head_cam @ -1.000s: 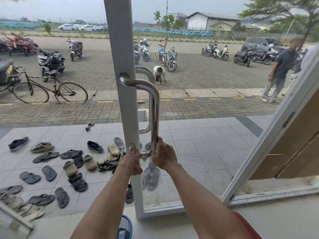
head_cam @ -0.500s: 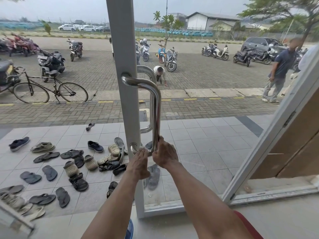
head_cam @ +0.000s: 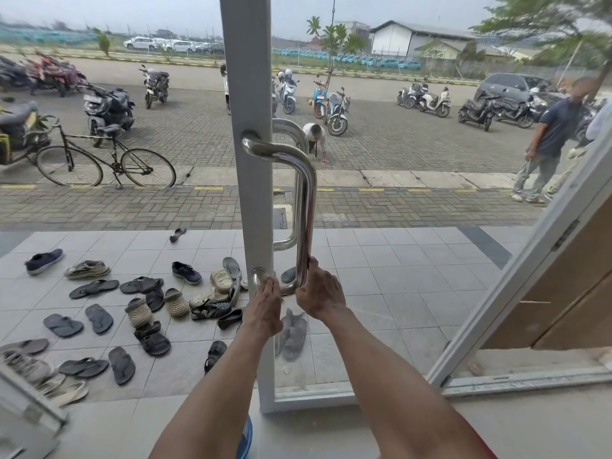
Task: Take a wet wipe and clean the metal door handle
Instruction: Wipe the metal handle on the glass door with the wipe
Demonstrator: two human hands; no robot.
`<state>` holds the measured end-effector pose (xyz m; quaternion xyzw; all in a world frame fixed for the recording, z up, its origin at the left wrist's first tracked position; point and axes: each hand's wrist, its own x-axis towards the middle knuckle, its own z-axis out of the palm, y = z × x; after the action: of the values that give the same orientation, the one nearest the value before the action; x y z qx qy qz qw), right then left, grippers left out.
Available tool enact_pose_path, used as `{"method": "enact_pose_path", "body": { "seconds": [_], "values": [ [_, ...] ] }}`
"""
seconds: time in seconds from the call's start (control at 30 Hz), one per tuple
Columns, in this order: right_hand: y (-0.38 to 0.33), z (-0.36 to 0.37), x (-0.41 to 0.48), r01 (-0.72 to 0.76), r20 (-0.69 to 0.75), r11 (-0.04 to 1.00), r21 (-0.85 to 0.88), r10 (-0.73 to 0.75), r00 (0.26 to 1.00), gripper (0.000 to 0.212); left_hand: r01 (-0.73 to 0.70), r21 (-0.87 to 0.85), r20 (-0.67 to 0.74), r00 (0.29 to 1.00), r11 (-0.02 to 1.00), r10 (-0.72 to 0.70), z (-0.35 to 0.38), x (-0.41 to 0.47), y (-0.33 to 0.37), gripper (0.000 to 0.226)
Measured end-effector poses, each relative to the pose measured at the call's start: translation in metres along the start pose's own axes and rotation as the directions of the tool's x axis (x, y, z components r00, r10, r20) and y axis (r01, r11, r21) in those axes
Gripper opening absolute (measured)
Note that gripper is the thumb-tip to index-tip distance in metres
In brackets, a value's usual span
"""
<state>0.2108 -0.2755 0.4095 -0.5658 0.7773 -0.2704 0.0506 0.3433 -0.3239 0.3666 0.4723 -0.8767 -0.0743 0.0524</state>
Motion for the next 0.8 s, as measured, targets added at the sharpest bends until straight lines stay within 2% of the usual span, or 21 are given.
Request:
{"method": "enact_pose_path", "body": {
  "seconds": [0.07,0.13,0.2,0.27,0.33,0.37,0.4,0.43,0.47,0.5,0.53,0.57,0.63,0.8],
  "values": [
    [0.002,0.002,0.001,0.012,0.005,1.0,0.007,-0.012,1.0,0.057,0.04,0.033,0.006,0.999,0.999,-0.041,-0.006,0.006,-0.005,0.095],
    [0.003,0.003,0.0,0.018,0.001,1.0,0.023,-0.018,1.0,0.056,0.099,-0.03,0.028,0.995,0.995,-0.098,-0.01,0.01,-0.008,0.097],
    [0.005,0.004,0.0,0.028,-0.003,0.999,0.026,-0.028,1.0,0.056,0.179,-0.188,0.076,0.983,0.966,-0.167,-0.01,0.013,-0.01,0.101],
    [0.005,0.005,0.002,0.031,-0.005,0.999,0.032,-0.03,1.0,0.056,0.249,-0.405,0.064,0.968,0.88,-0.245,-0.006,0.019,-0.007,0.098],
    [0.005,0.005,0.002,0.033,-0.016,0.999,0.035,-0.033,0.999,0.055,0.308,-0.645,0.038,0.927,0.699,-0.374,-0.005,0.022,-0.001,0.064],
    [0.005,0.004,0.001,0.033,-0.021,0.999,0.032,-0.033,0.999,0.055,0.329,-0.761,0.063,0.895,0.559,-0.441,-0.007,0.02,0.003,0.04],
    [0.005,0.003,0.002,0.036,-0.026,0.999,0.028,-0.036,0.999,0.055,0.33,-0.863,0.121,0.869,0.381,-0.479,-0.011,0.018,0.005,0.023],
    [0.005,0.003,0.002,0.04,-0.025,0.999,0.019,-0.04,0.999,0.054,0.303,-0.94,0.195,0.853,0.156,-0.485,-0.012,0.018,0.004,0.014],
    [0.006,0.003,0.002,0.048,-0.019,0.999,0.008,-0.048,0.999,0.054,0.257,-0.963,0.267,0.841,-0.086,-0.471,-0.012,0.017,0.0,0.014],
    [0.007,0.002,0.003,0.056,-0.009,0.998,-0.002,-0.056,0.998,0.053,0.222,-0.933,0.332,0.836,-0.283,-0.436,-0.01,0.016,-0.006,0.014],
    [0.008,0.002,0.003,0.062,-0.004,0.998,-0.009,-0.062,0.998,0.053,0.2,-0.878,0.385,0.834,-0.435,-0.395,-0.006,0.018,-0.012,0.012],
    [0.009,0.002,0.004,0.069,-0.007,0.998,-0.011,-0.069,0.998,0.053,0.187,-0.822,0.432,0.821,-0.538,-0.374,-0.002,0.021,-0.018,0.013],
    [0.01,0.002,0.004,0.084,-0.026,0.996,-0.007,-0.084,0.996,0.053,0.193,-0.756,0.499,0.788,-0.626,-0.36,0.003,0.028,-0.025,0.021],
    [0.013,0.002,0.003,0.094,-0.033,0.995,0.03,-0.093,0.995,0.053,0.243,-0.672,0.561,0.784,-0.7,-0.266,0.007,0.047,-0.025,0.065]
  ]
}}
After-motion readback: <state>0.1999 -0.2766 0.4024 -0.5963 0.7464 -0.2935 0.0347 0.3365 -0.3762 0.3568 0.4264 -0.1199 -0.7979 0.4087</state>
